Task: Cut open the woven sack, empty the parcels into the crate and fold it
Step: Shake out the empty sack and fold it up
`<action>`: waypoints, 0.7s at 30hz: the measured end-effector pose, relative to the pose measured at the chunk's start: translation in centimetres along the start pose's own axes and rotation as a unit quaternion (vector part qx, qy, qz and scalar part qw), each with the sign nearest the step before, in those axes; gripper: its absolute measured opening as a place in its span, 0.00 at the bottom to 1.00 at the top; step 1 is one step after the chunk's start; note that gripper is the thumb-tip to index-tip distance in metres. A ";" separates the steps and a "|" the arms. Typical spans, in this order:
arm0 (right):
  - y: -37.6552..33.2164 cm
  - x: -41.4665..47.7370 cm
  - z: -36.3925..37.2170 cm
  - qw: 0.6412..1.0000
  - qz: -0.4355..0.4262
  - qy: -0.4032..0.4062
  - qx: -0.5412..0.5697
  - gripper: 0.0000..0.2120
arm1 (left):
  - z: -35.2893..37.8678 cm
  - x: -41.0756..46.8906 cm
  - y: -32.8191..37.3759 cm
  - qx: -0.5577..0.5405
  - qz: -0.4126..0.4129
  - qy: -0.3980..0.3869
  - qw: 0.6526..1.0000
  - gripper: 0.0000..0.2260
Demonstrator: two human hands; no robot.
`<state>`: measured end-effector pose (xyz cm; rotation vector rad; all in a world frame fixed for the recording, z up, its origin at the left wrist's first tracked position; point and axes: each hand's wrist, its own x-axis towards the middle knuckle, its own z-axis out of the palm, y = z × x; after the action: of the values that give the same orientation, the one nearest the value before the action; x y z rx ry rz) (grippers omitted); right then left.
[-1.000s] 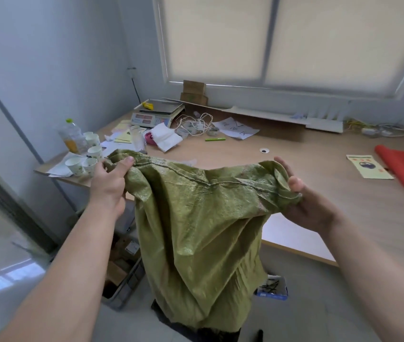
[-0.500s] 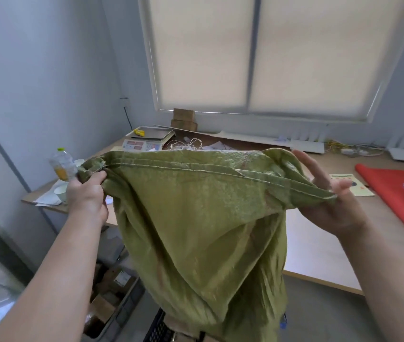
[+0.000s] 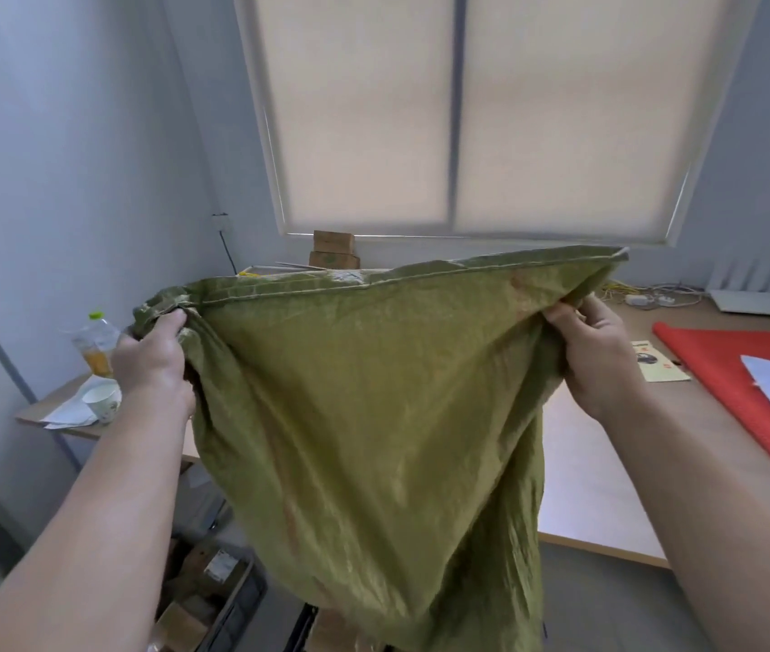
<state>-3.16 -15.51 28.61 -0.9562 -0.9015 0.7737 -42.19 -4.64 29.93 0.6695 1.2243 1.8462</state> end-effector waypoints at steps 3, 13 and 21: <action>0.0 1.3 -0.6 0.997 0.067 0.030 0.028 0.07 | -0.3 -0.3 0.1 -0.009 -0.019 -0.019 1.000 0.05; -1.0 3.6 -2.8 0.985 0.100 0.089 0.114 0.20 | -0.7 -1.3 1.2 -0.081 -0.077 -0.225 0.968 0.15; -2.7 3.6 -0.2 0.965 0.197 0.020 0.170 0.18 | 2.2 -3.5 3.6 -0.122 -0.069 -0.304 0.942 0.19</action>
<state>-1.05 -13.53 32.02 -0.8485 -0.5208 1.2017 -39.78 -7.22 34.14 0.8997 0.6090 1.4769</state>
